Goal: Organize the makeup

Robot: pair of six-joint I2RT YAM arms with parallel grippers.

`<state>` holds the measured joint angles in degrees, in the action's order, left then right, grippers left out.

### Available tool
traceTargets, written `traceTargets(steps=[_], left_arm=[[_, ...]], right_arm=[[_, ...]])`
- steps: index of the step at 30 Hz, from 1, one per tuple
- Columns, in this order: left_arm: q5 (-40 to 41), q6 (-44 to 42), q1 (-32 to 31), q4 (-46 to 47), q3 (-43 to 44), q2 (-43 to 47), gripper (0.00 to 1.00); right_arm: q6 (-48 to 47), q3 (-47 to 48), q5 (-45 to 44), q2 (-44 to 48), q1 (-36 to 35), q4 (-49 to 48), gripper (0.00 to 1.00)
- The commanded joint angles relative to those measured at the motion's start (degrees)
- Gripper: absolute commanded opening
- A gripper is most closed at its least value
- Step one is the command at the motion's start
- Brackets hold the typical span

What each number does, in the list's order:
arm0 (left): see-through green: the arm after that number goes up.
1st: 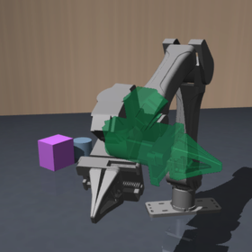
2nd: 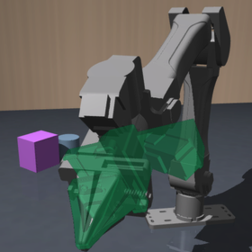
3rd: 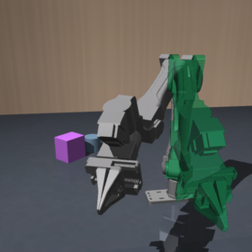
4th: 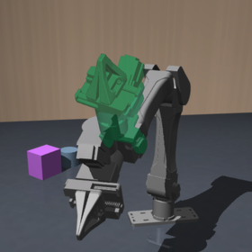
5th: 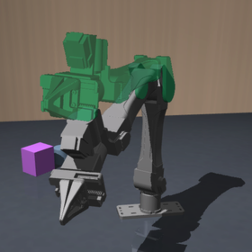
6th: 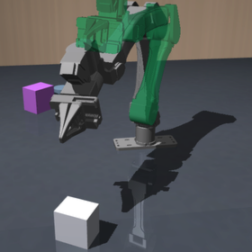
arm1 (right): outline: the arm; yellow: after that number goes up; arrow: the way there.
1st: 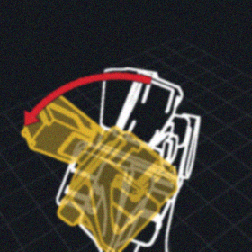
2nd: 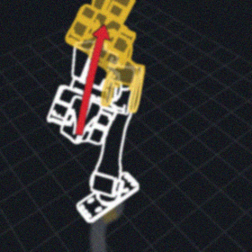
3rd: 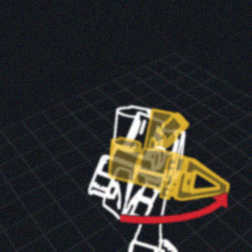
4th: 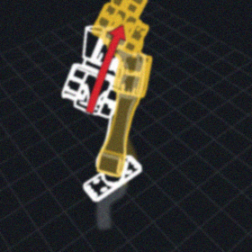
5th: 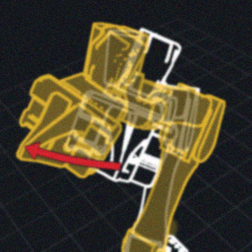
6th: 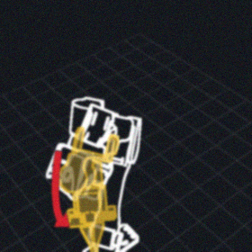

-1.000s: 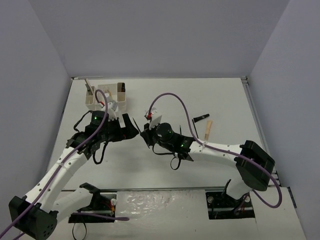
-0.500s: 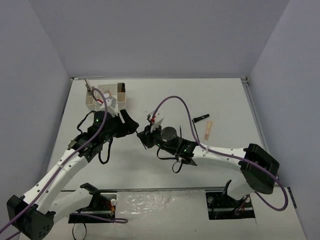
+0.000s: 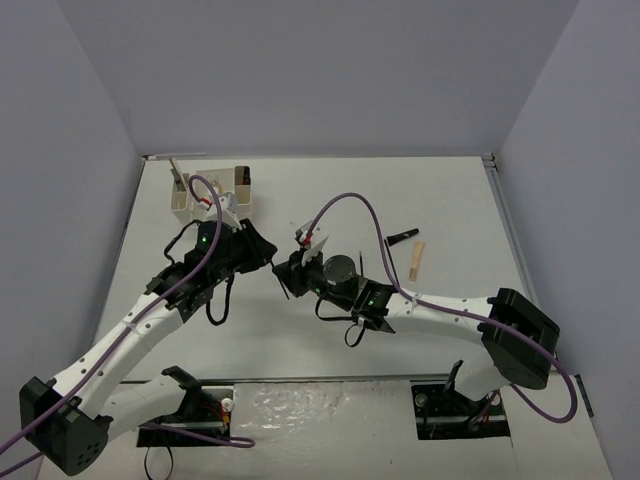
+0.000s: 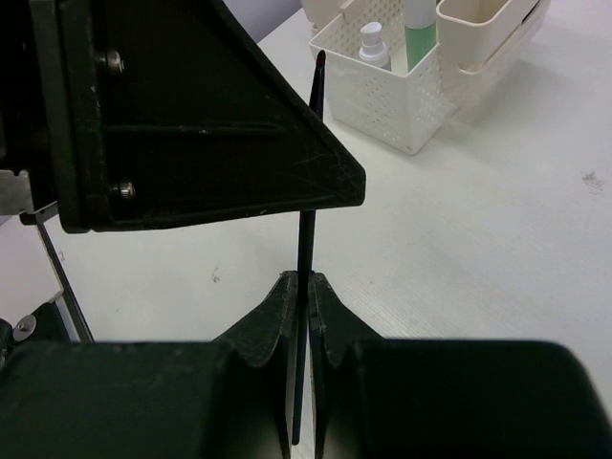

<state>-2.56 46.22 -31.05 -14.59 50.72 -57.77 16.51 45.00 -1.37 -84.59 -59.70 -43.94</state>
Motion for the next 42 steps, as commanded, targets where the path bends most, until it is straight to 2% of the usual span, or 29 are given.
traceTargets(steps=[1,3,5,7,11,15,19,20,22,25,29,36,42], left_arm=[[1.97,0.17,-0.73,5.29,1.36,-0.13,0.06],[2.03,-0.21,-0.85,5.58,1.51,-0.09,0.00],[2.03,-0.59,-0.99,5.78,1.58,-0.15,0.00],[3.52,-1.11,-0.94,6.48,1.44,-0.24,0.00],[6.55,-3.52,-0.94,7.03,1.58,-0.33,0.00],[14.54,-7.32,-0.38,5.92,3.63,-1.24,0.00],[19.34,-11.57,4.73,4.04,8.44,-4.18,0.00],[19.34,-11.62,6.79,4.07,9.26,-4.23,0.00],[19.11,-13.11,12.54,5.40,11.54,-6.04,0.00],[21.59,-16.81,18.77,8.48,14.64,-8.56,0.00],[21.66,-19.74,25.37,13.48,17.63,-12.41,0.00],[18.83,-22.72,33.64,23.02,22.94,-20.01,0.00],[17.87,-25.68,36.00,27.14,26.31,-25.66,0.00]], right_arm=[[0.42,0.29,-0.29,2.88,-0.24,-6.57,0.01],[0.34,0.38,-0.50,2.76,-0.24,-6.46,0.03],[0.27,0.51,-0.64,2.69,-0.24,-6.20,0.08],[0.27,0.89,-1.19,2.81,-0.19,-5.19,0.20],[-0.08,0.88,-3.84,4.00,-0.06,-2.54,0.57],[-1.08,1.13,-9.38,6.43,0.32,3.60,0.74],[-2.54,1.94,-15.71,10.21,1.35,13.74,0.92],[-2.80,2.02,-17.15,10.28,1.62,13.88,0.92],[-2.80,1.70,-21.09,12.63,2.73,18.99,0.99],[-2.02,0.29,-23.13,15.82,5.70,23.50,1.00],[-0.83,-2.69,-20.96,20.16,11.04,25.67,1.00],[-2.07,-5.57,-19.62,23.89,12.79,26.36,1.00],[-2.86,-6.09,-19.19,24.18,13.25,26.53,1.00]])
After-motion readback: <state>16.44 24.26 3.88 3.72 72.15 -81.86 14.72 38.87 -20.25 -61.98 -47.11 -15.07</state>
